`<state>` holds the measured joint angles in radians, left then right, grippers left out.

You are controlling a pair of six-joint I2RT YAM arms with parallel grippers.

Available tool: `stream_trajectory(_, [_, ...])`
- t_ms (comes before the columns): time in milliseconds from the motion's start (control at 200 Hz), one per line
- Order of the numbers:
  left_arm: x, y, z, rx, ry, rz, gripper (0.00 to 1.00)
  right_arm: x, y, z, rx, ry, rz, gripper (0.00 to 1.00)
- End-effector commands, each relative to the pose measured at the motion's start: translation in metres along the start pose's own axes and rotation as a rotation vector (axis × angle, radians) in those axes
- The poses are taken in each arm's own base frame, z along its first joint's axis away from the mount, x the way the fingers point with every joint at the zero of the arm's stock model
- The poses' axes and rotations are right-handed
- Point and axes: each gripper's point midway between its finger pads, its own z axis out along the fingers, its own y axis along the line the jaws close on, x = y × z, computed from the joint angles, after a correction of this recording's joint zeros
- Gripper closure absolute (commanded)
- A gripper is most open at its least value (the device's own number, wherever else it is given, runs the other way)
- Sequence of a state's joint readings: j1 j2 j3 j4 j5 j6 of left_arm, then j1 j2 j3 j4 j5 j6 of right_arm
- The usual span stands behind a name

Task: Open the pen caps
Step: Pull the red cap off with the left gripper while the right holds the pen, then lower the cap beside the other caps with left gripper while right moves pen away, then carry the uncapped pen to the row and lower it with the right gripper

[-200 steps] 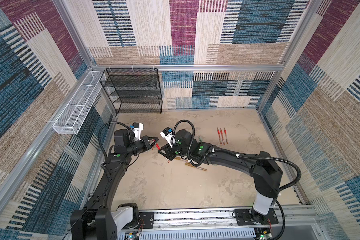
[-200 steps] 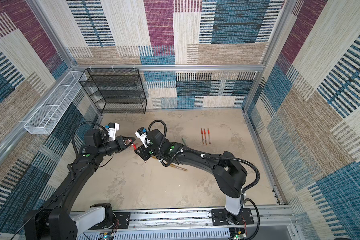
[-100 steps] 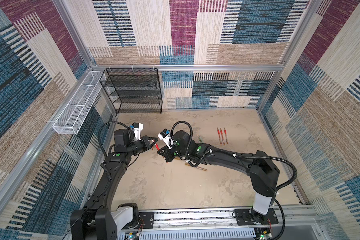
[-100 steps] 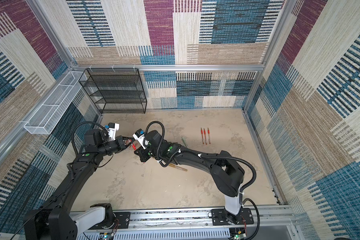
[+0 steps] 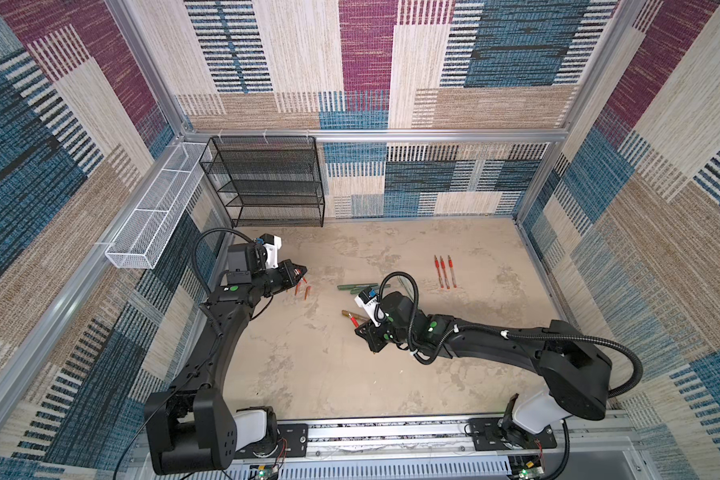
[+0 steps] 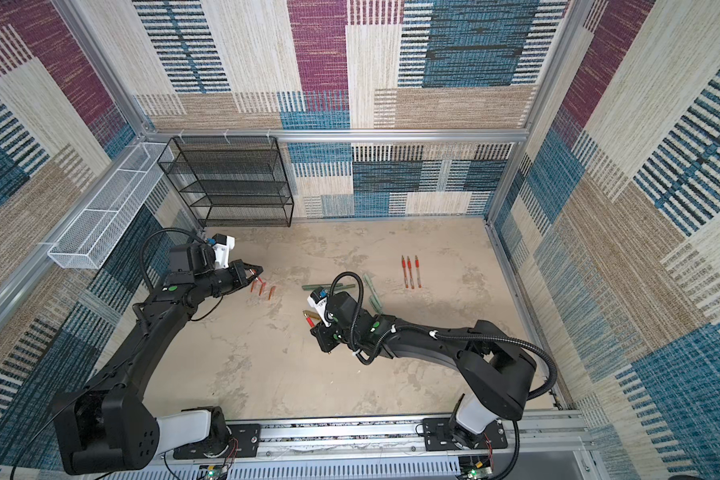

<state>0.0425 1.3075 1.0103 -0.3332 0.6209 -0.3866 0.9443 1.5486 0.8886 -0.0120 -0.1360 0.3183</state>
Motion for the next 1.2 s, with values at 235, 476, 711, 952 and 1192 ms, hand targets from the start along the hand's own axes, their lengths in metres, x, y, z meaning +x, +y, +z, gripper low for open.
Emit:
stream_trajectory(235, [0.017, 0.041, 0.034, -0.216, 0.166, 0.155, 1.00, -0.006, -0.056, -0.044, 0.170, -0.090, 0.140, 1.00])
stream_trajectory(476, [0.047, 0.070, 0.075, -0.321, 0.345, 0.223, 0.99, 0.002, -0.086, -0.079, 0.254, -0.139, 0.198, 1.00])
stream_trajectory(711, [0.065, 0.083, 0.109, -0.374, 0.479, 0.251, 0.97, 0.007, -0.108, -0.105, 0.325, -0.169, 0.239, 1.00])
stream_trajectory(952, [0.075, 0.100, 0.132, -0.429, 0.555, 0.261, 0.93, 0.003, -0.129, -0.123, 0.388, -0.189, 0.265, 1.00])
stream_trajectory(1192, [0.074, 0.113, 0.141, -0.488, 0.583, 0.255, 0.82, -0.014, -0.163, -0.138, 0.473, -0.185, 0.271, 1.00])
